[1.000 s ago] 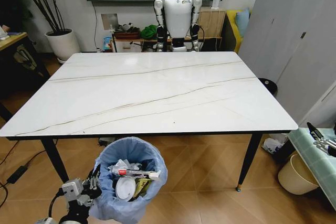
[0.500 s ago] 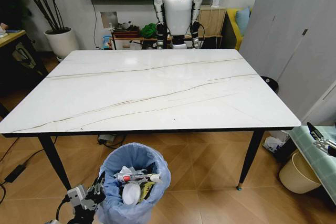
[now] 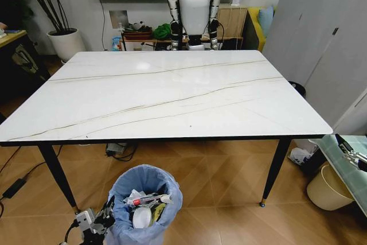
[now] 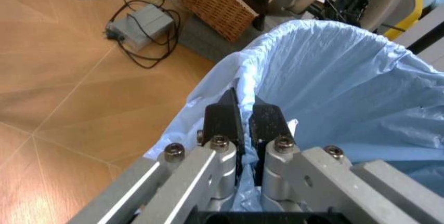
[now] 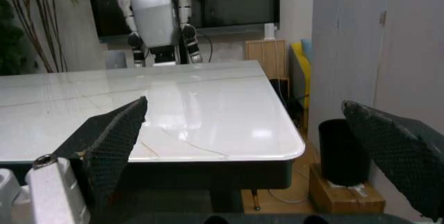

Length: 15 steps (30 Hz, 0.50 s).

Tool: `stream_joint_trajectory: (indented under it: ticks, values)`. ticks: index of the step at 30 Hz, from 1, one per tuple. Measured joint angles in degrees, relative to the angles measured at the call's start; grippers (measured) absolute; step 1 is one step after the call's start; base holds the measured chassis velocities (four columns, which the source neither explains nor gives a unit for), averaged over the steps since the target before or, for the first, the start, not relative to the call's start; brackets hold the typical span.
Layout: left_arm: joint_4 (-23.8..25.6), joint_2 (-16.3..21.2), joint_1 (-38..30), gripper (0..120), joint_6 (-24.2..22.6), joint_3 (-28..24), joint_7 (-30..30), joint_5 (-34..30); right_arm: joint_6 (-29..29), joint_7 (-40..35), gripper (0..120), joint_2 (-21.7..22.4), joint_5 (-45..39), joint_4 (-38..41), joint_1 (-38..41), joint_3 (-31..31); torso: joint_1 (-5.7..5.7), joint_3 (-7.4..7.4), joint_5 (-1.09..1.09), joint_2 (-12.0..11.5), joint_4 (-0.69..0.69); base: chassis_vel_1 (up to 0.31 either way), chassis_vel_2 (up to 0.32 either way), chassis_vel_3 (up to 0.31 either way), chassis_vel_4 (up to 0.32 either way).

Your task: Pick up the trash bin and place the trash from the table into it.

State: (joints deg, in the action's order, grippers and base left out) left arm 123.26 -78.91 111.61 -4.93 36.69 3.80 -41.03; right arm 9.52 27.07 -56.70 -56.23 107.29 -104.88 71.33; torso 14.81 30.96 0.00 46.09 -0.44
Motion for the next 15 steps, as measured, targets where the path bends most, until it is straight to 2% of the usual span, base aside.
stream_joint_trajectory:
  ticks: [15]
  values:
    - [0.48, -0.23, 0.79, 0, 0.04, 0.60, -0.10, 0.32, 0.00, 0.00, 100, 0.00, 0.00, 0.00, 0.00, 0.00, -1.41, -2.01, 0.00, -3.42, 0.01, 0.000, 0.000, 0.000, 0.000]
